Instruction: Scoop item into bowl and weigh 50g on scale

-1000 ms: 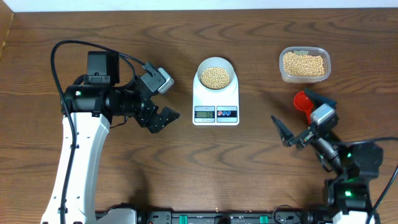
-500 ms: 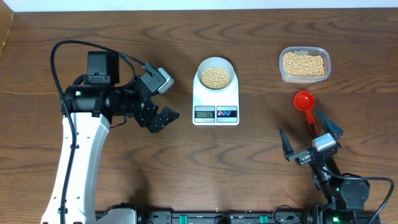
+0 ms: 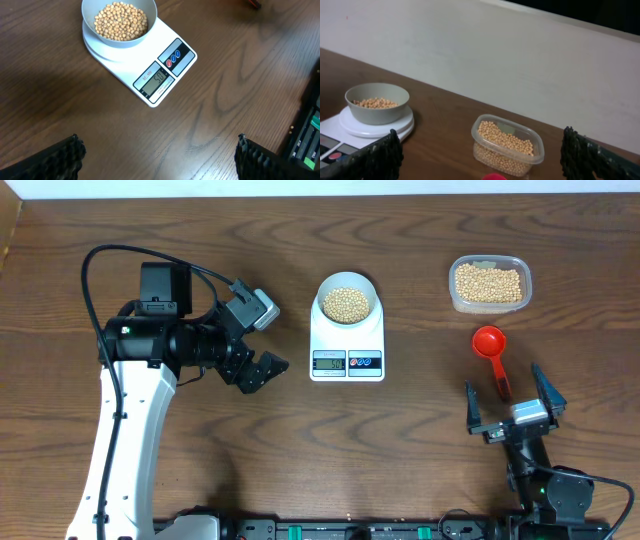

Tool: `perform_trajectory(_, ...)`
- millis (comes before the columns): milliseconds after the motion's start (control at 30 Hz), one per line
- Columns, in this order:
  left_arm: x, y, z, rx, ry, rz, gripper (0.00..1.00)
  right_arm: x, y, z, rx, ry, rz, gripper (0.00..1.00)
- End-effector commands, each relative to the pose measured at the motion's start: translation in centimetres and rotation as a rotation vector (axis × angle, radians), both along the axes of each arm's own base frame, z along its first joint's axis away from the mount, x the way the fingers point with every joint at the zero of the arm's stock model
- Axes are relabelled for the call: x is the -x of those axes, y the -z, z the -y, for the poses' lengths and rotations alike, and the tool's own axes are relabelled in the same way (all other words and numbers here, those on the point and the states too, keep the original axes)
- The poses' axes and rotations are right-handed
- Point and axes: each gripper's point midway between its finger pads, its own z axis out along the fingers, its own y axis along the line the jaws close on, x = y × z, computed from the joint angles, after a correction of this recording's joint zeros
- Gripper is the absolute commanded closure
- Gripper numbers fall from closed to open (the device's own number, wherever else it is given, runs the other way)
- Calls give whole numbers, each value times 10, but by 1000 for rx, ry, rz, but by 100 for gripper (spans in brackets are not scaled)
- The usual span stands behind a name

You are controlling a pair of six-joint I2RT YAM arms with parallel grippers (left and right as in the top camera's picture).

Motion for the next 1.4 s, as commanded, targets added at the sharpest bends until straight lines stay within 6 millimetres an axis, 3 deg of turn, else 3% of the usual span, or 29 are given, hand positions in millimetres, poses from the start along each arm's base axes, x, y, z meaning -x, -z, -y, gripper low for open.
perform_trajectory(0, 1, -6, 1, 7, 14, 23, 2, -1, 11, 4, 50, 27, -30, 1)
perform_trajectory(167, 1, -6, 1, 7, 14, 23, 2, -1, 37, 4, 88, 26, -130, 1)
perform_trajectory(1367, 1, -6, 1, 7, 14, 23, 2, -1, 37, 5, 146, 33, -119, 1)
